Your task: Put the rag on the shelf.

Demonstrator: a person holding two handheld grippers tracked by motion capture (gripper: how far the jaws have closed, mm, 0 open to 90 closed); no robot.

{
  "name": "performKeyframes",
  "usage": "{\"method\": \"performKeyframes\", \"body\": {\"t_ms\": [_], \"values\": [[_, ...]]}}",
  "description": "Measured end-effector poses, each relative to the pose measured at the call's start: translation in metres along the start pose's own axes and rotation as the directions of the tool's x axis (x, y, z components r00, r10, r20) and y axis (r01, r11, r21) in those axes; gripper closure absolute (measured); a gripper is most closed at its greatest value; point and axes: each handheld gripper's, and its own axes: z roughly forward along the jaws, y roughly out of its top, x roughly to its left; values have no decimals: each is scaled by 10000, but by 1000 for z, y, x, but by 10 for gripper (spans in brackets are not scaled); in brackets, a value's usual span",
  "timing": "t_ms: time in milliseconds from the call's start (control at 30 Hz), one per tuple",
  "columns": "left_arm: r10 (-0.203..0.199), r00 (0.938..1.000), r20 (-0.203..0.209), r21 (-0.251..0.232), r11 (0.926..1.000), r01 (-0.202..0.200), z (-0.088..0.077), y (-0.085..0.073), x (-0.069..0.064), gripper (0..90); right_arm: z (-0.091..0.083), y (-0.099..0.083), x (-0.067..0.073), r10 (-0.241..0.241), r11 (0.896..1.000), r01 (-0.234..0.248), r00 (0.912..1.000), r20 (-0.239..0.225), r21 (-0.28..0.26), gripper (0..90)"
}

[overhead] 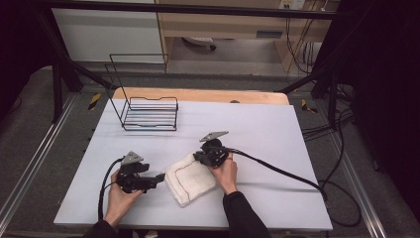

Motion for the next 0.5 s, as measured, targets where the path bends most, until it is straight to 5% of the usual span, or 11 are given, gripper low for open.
{"method": "performKeyframes", "body": {"t_ms": [100,400,500], "values": [[-379,9993,78,100,9992,378,13,6,-5,301,-3,-4,-1,73,10000,-72,9998,188,-44,834],[-312,9995,-64,402,9987,315,34,11,-13,477,-5,-11,-3,-64,10000,66,9988,477,-39,830],[-684,9976,-138,392,9968,689,40,14,-14,521,-8,-13,-3,-75,10000,77,9986,521,-48,829]]}}
